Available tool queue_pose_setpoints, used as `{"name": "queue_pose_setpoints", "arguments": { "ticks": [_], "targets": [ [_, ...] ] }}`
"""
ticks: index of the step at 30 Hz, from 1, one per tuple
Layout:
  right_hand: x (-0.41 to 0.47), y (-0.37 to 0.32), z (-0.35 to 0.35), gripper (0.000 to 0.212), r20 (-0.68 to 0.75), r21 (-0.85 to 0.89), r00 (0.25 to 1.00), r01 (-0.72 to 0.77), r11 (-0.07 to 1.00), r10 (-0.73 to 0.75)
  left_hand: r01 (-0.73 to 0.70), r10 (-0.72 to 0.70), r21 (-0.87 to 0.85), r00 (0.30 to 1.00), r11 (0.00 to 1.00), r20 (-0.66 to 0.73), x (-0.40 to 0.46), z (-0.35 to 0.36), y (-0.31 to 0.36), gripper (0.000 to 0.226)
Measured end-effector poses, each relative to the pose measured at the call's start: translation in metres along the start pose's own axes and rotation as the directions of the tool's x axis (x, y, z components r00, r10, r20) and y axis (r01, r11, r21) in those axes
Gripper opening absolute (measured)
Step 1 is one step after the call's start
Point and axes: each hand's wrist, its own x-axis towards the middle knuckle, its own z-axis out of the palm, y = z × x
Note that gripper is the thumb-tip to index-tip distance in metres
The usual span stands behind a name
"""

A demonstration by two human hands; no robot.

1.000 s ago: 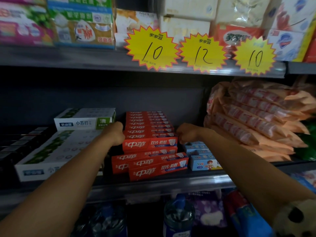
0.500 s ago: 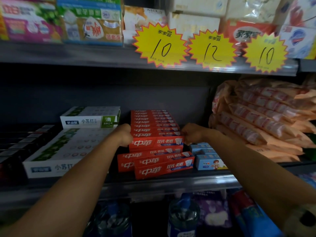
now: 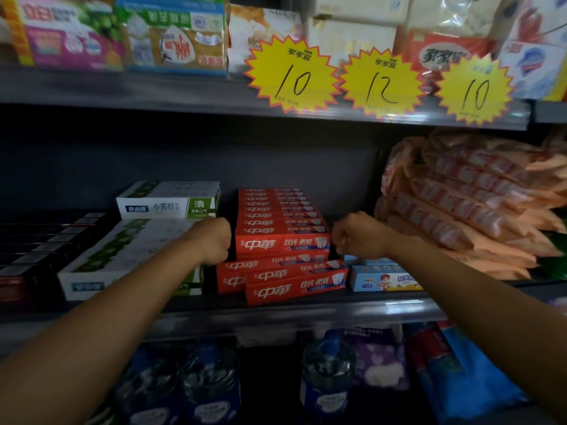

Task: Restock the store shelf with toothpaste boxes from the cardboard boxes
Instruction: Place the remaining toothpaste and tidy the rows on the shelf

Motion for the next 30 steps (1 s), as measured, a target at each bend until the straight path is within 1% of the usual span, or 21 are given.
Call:
{"name": "queue_pose_setpoints", "arguments": {
  "ticks": [1, 3, 6, 8, 9, 11, 13, 16, 18, 20, 25, 28, 30],
  "targets": [
    [-0.005, -0.006, 0.002, 0.016, 0.039, 0.020, 0.998, 0.048, 0.999, -0.048, -0.028, 0.027, 0.032, 1.000, 0.999, 0.016, -0.003, 0.002, -0.001, 0.016],
    [-0.011, -0.014, 0.011, 0.025, 0.109, 0.044, 0.988, 0.108, 0.993, -0.113, -0.074, 0.075, 0.071, 0.997, 0.995, -0.006, -0.009, 0.008, 0.000, 0.008],
    [-0.014, -0.019, 0.024, 0.039, 0.146, -0.037, 0.983, 0.119, 0.992, -0.113, -0.112, 0.119, 0.110, 0.991, 0.988, -0.057, -0.017, 0.020, 0.005, 0.010],
    [-0.015, -0.018, 0.027, 0.042, 0.137, -0.072, 0.986, 0.108, 0.992, -0.097, -0.118, 0.126, 0.128, 0.991, 0.985, -0.052, -0.020, 0.026, 0.006, 0.015],
    [-0.015, -0.018, 0.028, 0.042, 0.128, -0.068, 0.987, 0.103, 0.992, -0.094, -0.116, 0.124, 0.142, 0.991, 0.983, -0.046, -0.021, 0.028, 0.004, 0.017],
    [-0.014, -0.019, 0.030, 0.039, 0.114, -0.053, 0.989, 0.103, 0.993, -0.097, -0.111, 0.121, 0.163, 0.991, 0.980, -0.055, -0.022, 0.028, -0.002, 0.010],
    [-0.013, -0.022, 0.033, 0.034, 0.104, -0.048, 0.988, 0.120, 0.992, -0.114, -0.100, 0.113, 0.156, 0.991, 0.983, -0.077, -0.021, 0.028, -0.008, 0.009],
    [-0.012, -0.027, 0.034, 0.029, 0.096, -0.017, 0.984, 0.151, 0.988, -0.149, -0.085, 0.096, 0.116, 0.991, 0.990, -0.092, -0.022, 0.027, -0.011, 0.011],
    [-0.012, -0.028, 0.031, 0.026, 0.089, 0.040, 0.984, 0.150, 0.988, -0.153, -0.091, 0.098, 0.073, 0.990, 0.993, -0.104, -0.020, 0.029, -0.010, 0.015],
    [-0.012, -0.028, 0.027, 0.028, 0.072, 0.074, 0.989, 0.126, 0.989, -0.132, -0.101, 0.106, 0.045, 0.988, 0.994, -0.114, -0.018, 0.031, -0.010, 0.016],
    [-0.012, -0.024, 0.029, 0.032, 0.101, 0.031, 0.990, 0.099, 0.995, -0.102, -0.146, 0.144, -0.010, 0.984, 0.989, -0.108, -0.013, 0.033, -0.006, 0.014],
    [-0.014, -0.016, 0.032, 0.026, 0.099, 0.063, 0.993, 0.066, 0.996, -0.072, -0.175, 0.170, -0.030, 0.979, 0.984, -0.108, -0.012, 0.033, -0.001, 0.014],
    [-0.015, -0.011, 0.032, 0.024, 0.084, 0.042, 0.995, 0.050, 0.998, -0.053, -0.187, 0.184, -0.024, 0.976, 0.982, -0.117, -0.011, 0.033, 0.003, 0.016]
  ]
}}
